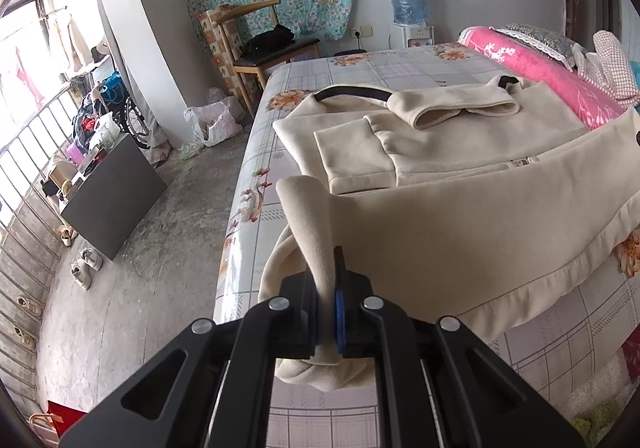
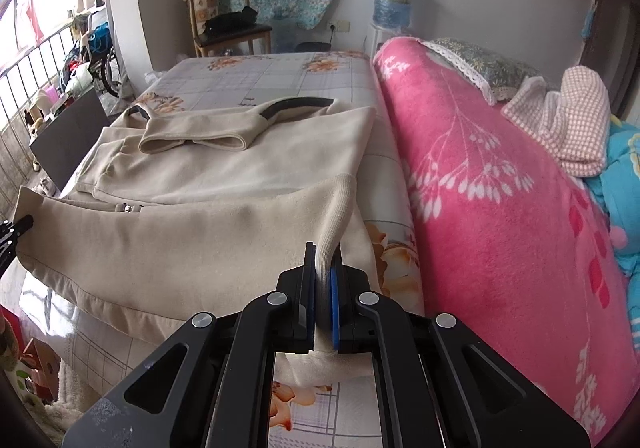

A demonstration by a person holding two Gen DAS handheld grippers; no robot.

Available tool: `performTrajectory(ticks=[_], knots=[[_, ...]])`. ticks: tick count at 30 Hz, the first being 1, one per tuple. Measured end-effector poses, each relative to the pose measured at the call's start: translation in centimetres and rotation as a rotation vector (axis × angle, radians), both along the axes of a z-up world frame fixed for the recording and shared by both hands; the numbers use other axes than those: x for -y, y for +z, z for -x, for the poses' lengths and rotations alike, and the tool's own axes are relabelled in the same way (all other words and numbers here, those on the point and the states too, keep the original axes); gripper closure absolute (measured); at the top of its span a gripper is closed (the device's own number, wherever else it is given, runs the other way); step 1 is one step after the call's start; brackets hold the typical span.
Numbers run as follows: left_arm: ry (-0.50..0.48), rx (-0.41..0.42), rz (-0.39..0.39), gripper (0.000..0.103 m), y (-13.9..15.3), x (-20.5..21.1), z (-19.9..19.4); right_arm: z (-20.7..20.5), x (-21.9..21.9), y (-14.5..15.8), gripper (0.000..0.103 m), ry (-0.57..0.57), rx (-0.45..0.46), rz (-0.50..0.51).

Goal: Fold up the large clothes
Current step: 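Lift the held side edge and fold it over the jacket body with both grippers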

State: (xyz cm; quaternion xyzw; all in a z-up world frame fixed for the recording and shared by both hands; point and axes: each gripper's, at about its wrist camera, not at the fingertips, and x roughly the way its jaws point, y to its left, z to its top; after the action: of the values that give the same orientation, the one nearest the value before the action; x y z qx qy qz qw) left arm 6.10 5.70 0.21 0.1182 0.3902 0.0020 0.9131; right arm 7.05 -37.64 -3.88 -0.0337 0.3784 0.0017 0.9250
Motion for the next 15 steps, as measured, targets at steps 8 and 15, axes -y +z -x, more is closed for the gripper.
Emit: performTrajectory(ticks=[8,15], knots=[[-0.019,0.114,0.023,0.097,3.7,0.2,2.2,2.0,0.3,2.4,0.099,-0.022,0.086,-0.047],[-0.036,0.173,0.036,0.097,6.0,-0.4,0.8,1.6,0.4,4.0,0.099,-0.034,0.150,-0.056]])
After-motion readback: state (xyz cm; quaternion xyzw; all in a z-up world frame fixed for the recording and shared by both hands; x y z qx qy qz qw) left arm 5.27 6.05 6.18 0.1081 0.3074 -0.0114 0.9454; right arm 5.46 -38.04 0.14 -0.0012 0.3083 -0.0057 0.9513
